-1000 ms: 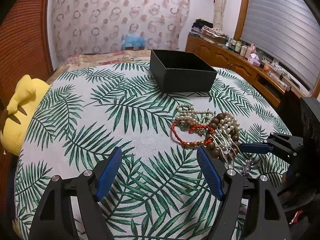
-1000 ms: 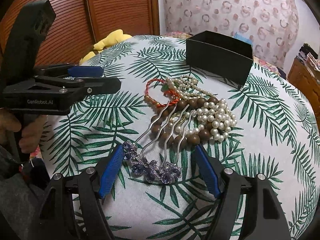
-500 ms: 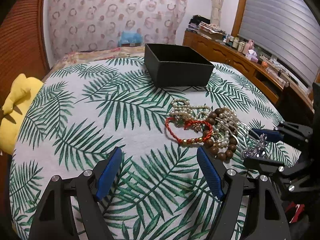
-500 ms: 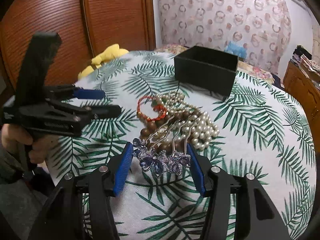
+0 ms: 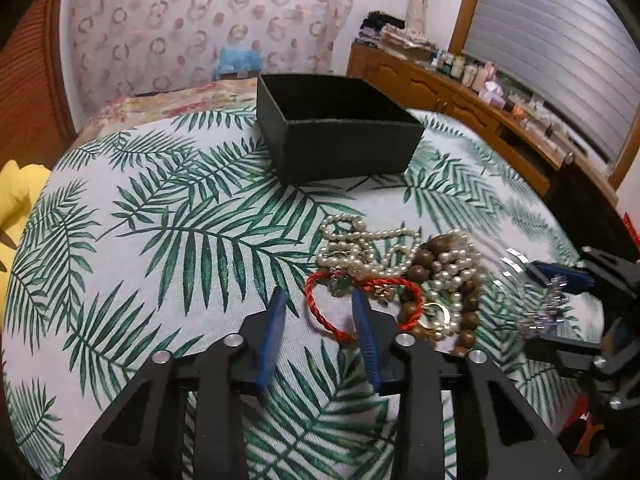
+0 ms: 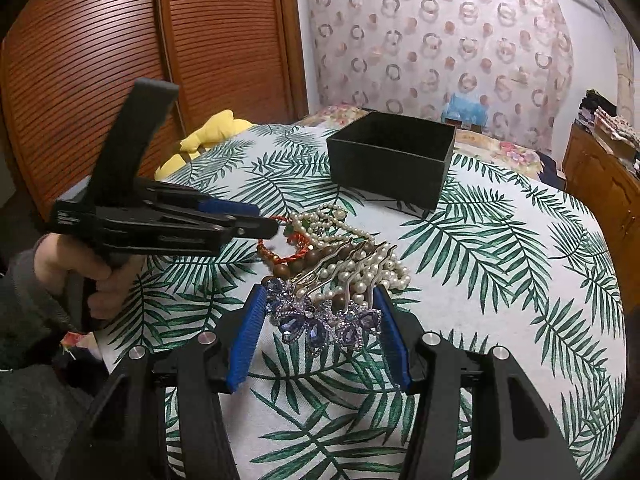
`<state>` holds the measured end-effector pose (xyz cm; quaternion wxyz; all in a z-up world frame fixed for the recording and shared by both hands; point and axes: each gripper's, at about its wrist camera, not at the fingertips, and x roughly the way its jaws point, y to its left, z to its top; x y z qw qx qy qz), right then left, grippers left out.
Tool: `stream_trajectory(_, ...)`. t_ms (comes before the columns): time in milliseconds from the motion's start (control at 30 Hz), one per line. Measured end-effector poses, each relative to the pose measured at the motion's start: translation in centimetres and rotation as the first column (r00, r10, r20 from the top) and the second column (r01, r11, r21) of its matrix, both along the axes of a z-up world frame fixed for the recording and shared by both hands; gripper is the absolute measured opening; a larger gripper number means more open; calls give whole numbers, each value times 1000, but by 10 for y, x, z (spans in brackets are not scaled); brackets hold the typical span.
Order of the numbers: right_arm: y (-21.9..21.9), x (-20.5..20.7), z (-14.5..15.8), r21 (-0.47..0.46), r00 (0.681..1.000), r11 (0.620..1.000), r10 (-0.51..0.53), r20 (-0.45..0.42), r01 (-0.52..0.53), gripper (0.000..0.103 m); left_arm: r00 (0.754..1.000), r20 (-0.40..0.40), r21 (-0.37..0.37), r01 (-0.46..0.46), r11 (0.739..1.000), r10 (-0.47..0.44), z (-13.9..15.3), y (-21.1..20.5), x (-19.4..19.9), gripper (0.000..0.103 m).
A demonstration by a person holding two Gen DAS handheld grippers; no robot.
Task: Organize jewelry
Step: 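Grasp the blue crystal hair comb with the right tool while the left grasps the red bracelet, then lower the hair comb into the box with the right tool while left carries bracelet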
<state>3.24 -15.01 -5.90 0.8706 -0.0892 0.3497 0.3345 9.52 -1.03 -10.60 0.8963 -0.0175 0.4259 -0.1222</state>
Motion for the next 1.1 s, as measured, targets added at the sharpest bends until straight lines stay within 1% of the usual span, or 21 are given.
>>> stream_trajectory(100, -1, 0, 0, -2, 1000, 1000, -4, 2, 4, 57, 1000, 13, 43, -11, 999, 11, -2, -2, 1, 17)
stream_trajectory(133, -2, 1, 0, -2, 1000, 1000, -5, 2, 5, 57, 1000, 12, 45, -12, 999, 12, -2, -1, 1, 7)
stream_trajectory(167, -2, 1, 0, -3, 1000, 1000, -5, 2, 5, 57, 1000, 10, 42, -9, 999, 8, -3, 0, 1, 2)
stream_trajectory(267, -3, 1, -1, -4, 1000, 1000, -7, 3, 7, 57, 1000, 19, 47, -12, 999, 11, -1, 5, -4, 2)
stream_trajectory(333, -3, 2, 0, -4, 1000, 1000, -10, 4, 10, 57, 999, 31, 13, -17, 1000, 17, 6, 11, -10, 2)
stream_trajectory(500, -3, 3, 3, -8, 1000, 1000, -9, 13, 9, 57, 993, 111, -16, -39, 999, 40, 37, 21, -27, 2)
stream_trajectory(700, -2, 7, 10, -6, 1000, 1000, -10, 26, 11, 57, 981, 189, -14, -41, 999, 43, 71, 24, -36, 2)
stream_trajectory(933, 0, 18, 20, -10, 999, 1000, -2, 51, 3, 57, 975, 218, -1, -42, 999, 41, 80, 23, -32, 2)
stream_trajectory(1100, 4, 36, 30, -19, 997, 1000, 3, 77, -2, 57, 974, 224, -1, -37, 999, 37, 83, 22, -22, 2)
